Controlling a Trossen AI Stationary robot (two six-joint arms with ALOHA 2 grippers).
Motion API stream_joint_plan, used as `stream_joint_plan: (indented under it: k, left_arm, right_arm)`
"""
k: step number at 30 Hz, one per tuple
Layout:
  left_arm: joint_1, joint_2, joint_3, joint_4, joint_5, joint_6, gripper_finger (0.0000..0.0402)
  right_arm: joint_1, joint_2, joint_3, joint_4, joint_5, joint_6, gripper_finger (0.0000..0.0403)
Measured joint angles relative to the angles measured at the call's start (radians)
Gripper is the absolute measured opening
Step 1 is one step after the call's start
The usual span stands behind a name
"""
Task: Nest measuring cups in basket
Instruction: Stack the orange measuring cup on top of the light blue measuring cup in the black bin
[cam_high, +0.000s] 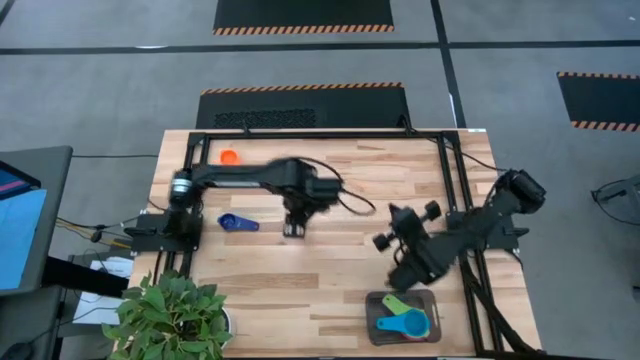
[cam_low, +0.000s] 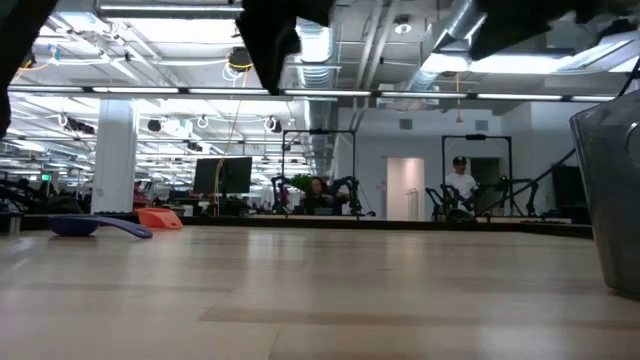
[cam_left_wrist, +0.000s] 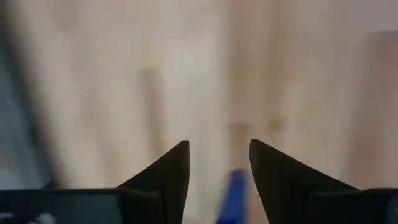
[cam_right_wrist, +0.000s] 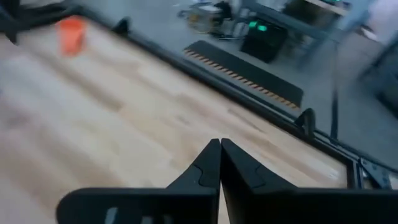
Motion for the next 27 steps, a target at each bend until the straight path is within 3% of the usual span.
stream_joint_plan:
  k: [4,8,12,16,19,22,25,27]
  left_arm:
    - [0.035,-0.138,-0.161,0.068,-0.227,-0.155,0.0156]
    - [0.072,-0.291,-0.395,0.159,-0.419,-0.274,0.0156]
    - [0.114,-0.449,-0.675,0.225,-0.447,-0.361,0.0156]
    - [0.143,-0.614,-0.918,0.331,-0.367,-0.439,0.0156]
    - [0.165,-0.721,-1.041,0.417,-0.349,-0.459,0.0156]
    - [0.207,-0.788,-1.109,0.432,-0.383,-0.463,0.0156]
    - [0.286,-0.817,-1.139,0.433,-0.403,-0.463,0.0156]
    - [0.361,-0.815,-1.143,0.456,-0.357,-0.453,0.0156]
  right_arm:
    - [-0.123,0.000,0.033,0.016,0.010,0.039,0.0031]
    - [-0.239,0.000,0.078,0.068,0.027,-0.045,0.0023]
    - [-0.343,0.000,0.126,0.202,0.038,-0.215,0.0020]
    - [-0.438,0.000,0.152,0.482,-0.005,-0.549,0.0025]
    - [-0.516,0.000,0.156,0.746,-0.173,-0.885,0.0031]
    - [-0.605,0.005,0.156,0.969,-0.459,-1.168,0.0032]
    - [-0.692,0.010,0.156,1.131,-0.746,-1.325,0.0029]
    - [-0.741,0.012,0.156,1.195,-0.887,-1.373,0.0025]
